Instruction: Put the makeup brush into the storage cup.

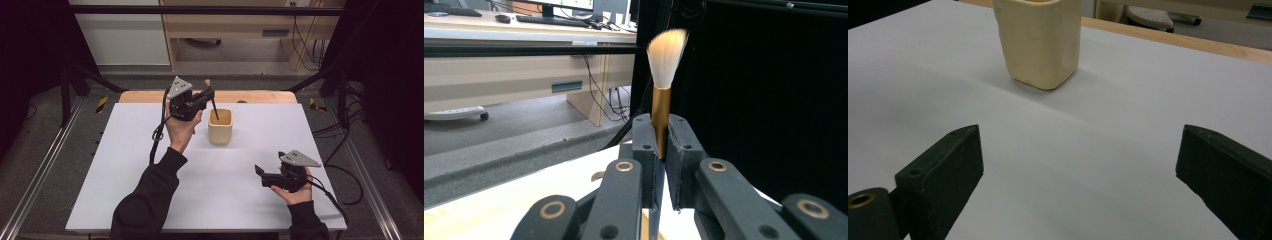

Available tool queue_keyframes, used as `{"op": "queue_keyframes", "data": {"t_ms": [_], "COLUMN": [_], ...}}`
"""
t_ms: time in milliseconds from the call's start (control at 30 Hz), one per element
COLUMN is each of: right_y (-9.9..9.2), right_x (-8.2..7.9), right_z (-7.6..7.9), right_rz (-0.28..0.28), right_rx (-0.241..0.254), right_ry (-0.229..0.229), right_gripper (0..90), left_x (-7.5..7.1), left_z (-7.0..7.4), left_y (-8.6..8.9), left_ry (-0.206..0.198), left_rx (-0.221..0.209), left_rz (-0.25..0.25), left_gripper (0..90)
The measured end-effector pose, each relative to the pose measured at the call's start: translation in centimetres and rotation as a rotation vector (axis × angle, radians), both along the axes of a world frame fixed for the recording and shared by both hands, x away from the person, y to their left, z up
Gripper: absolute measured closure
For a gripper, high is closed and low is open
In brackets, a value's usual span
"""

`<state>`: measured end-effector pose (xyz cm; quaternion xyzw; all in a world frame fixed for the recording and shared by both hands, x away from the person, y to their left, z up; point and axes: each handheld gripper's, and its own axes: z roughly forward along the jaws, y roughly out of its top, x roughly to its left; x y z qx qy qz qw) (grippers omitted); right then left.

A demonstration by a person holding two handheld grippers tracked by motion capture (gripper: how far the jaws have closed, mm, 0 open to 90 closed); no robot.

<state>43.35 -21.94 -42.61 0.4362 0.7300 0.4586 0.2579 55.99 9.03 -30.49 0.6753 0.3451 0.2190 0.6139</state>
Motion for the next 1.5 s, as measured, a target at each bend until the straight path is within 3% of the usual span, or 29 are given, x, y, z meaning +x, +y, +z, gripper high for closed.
{"op": "queue_keyframes", "data": {"t_ms": [333, 867, 1233, 1500], "right_y": [0.0, 0.0, 0.1, 0.1], "right_x": [0.1, 0.1, 0.1, 0.1], "right_z": [-0.1, -0.1, -0.2, -0.2], "right_rz": [0.002, -0.001, 0.001, 0.001], "right_rx": [-0.001, -0.004, -0.006, -0.007], "right_ry": [0.002, 0.005, 0.008, 0.008], "right_gripper": [5.2, 4.9, 4.8, 4.8], "left_x": [1.6, 3.1, 3.4, 3.3], "left_z": [0.1, -2.1, -3.5, -4.6], "left_y": [-0.4, -0.5, -0.5, -0.6], "left_ry": [0.000, 0.024, 0.057, 0.072], "left_rx": [0.007, 0.081, 0.088, 0.116], "left_rz": [0.019, 0.033, 0.030, 0.024], "left_gripper": [83.5, 83.5, 83.5, 83.5]}}
